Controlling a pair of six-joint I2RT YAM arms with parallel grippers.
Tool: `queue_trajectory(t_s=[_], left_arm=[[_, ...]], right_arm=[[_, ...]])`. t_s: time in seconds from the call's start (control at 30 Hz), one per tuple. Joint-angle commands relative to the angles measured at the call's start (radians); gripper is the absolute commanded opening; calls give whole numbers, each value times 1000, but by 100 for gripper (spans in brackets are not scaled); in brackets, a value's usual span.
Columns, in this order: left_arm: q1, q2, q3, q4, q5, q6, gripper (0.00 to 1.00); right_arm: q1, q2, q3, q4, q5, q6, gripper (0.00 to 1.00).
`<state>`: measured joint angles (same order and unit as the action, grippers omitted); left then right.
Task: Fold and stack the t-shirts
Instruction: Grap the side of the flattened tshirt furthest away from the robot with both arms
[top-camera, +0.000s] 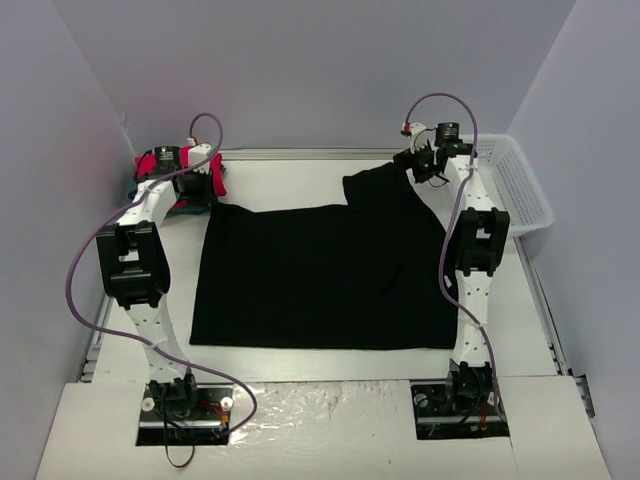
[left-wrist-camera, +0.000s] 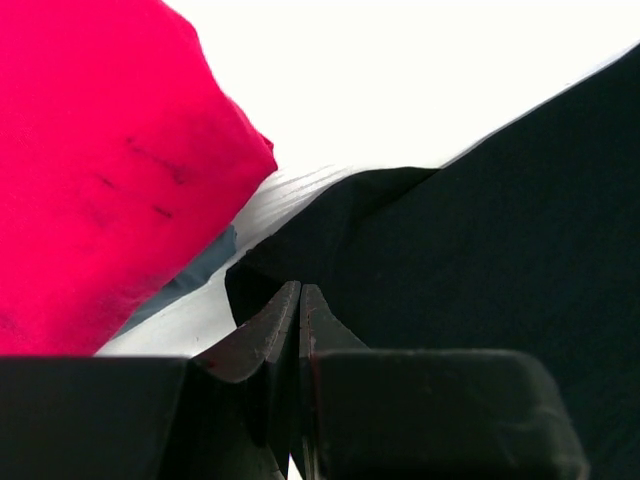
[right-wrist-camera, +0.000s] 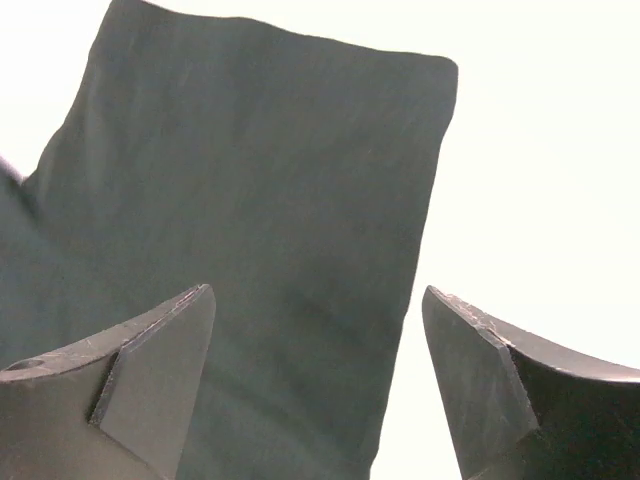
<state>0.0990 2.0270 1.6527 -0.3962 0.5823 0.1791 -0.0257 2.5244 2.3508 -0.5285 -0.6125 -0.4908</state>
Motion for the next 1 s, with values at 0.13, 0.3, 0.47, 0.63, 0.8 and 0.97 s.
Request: queue_trajectory(t_s=[0.13,0.3,0.47,0.63,0.8,0.97], left_arm=[[-7,-53,-24,-9,-25,29,2],[-7,-59,-44,5,-42,37,2],[-7,-51,-57,8,-58,48,2],[-7,-39,-62,8,-67,65,2],[-7,-27,-62,7,-76,77,2],[-7,-16,-54,-3,-79,82,2]], right_arm=[[13,71,76,277,63,149,80],[20,117,120,341,79,159,79],[67,149,139,377,114,152,71],[75,197,180,390,140,164,66],[81,235,220,397,148,172,64],[81,267,249,398,166,179,64]])
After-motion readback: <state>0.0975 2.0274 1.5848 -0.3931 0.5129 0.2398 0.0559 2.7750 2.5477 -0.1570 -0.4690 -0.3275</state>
